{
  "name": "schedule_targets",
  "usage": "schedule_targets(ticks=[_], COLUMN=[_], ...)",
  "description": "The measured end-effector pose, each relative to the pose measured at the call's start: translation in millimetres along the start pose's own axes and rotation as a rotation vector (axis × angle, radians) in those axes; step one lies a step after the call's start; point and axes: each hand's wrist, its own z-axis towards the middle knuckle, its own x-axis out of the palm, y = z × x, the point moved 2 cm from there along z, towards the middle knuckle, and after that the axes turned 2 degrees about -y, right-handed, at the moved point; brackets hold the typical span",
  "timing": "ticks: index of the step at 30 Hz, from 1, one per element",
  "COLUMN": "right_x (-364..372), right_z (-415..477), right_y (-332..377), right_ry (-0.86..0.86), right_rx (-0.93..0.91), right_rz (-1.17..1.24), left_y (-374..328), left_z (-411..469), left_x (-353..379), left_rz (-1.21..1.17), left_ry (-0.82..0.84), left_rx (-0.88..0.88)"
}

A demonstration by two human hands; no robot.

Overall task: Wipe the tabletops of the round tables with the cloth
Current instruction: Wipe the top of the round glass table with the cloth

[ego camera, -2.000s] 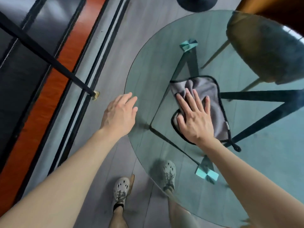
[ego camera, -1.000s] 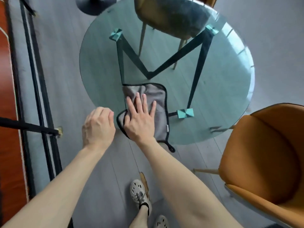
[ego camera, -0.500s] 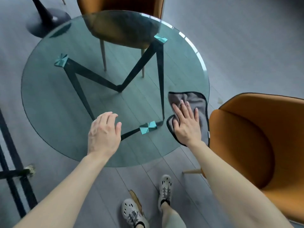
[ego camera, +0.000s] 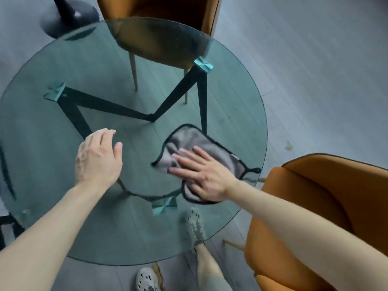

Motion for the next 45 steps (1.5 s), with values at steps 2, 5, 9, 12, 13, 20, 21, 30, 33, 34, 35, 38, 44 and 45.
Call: schedule_targets(ticks=[2, 5, 9, 12, 13, 20, 21, 30, 33, 34, 35, 38, 44, 45], right_x=[-24.7, -40.7, -15.0, -12.8, -18.5, -44.0, -36.8, -51.5, -69.3, -66.4, -60.8, -35.0, -50.5, -61.7], right_z=[-3.3, 17.9, 25.1, -10.1, -8.2, 29.3, 31.2, 75.9, 118.6, 129.7, 135.0, 111.2, 147.9, 168.9], right_y=[-112.1, -172.1, -27.8, -3.4, -38.6, -186.4, -142.6, -189.1, -260.6, -249.8, -223.8, -96.8, -181.7, -223.6], right_ry=[-0.1, -0.18, -0.06, 0.079, 0.058, -0.228, -0.25, -0.106, -0.151, -0.176, -0.189, -0.085, -0.064, -0.13], right_rx=[0.451, 0.891, 0.25, -0.33, -0.291, 0.836, 0.755, 0.29, 0.795, 0.822, 0.773, 0.168, -0.066, 0.209], right_rz=[-0.039, 0.039, 0.033, 0.126, 0.109, -0.001, 0.015, 0.097, 0.038, 0.048, 0.045, 0.036, 0.012, -0.002], left_y=[-10.3, -22.8, -26.5, -29.6, -31.5, -55.4, -61.1, -94.9, -83.5, -81.7, -81.5, -80.8, -88.5, -89.4], left_z=[11.2, 28.1, 58.9, 80.8, 86.5, 101.2, 105.0, 147.2, 147.8, 148.5, 148.3, 145.1, 149.2, 148.3], left_x=[4.1, 7.1, 4.7, 3.7, 4.7, 2.8, -0.1, 2.2, 4.8, 4.5, 3.2, 0.8, -4.8, -5.4], left_rz=[0.018, 0.039, 0.152, 0.161, 0.171, 0.273, 0.265, 0.295, 0.25, 0.254, 0.27, 0.316, 0.316, 0.319], left_ry=[0.02, 0.04, 0.209, 0.402, 0.426, 0.448, 0.447, 0.458, 0.489, 0.485, 0.48, 0.415, 0.422, 0.434], left_rx=[-0.033, -0.063, -0.131, -0.226, -0.248, -0.275, -0.271, -0.11, -0.158, -0.147, -0.126, -0.077, -0.077, -0.084])
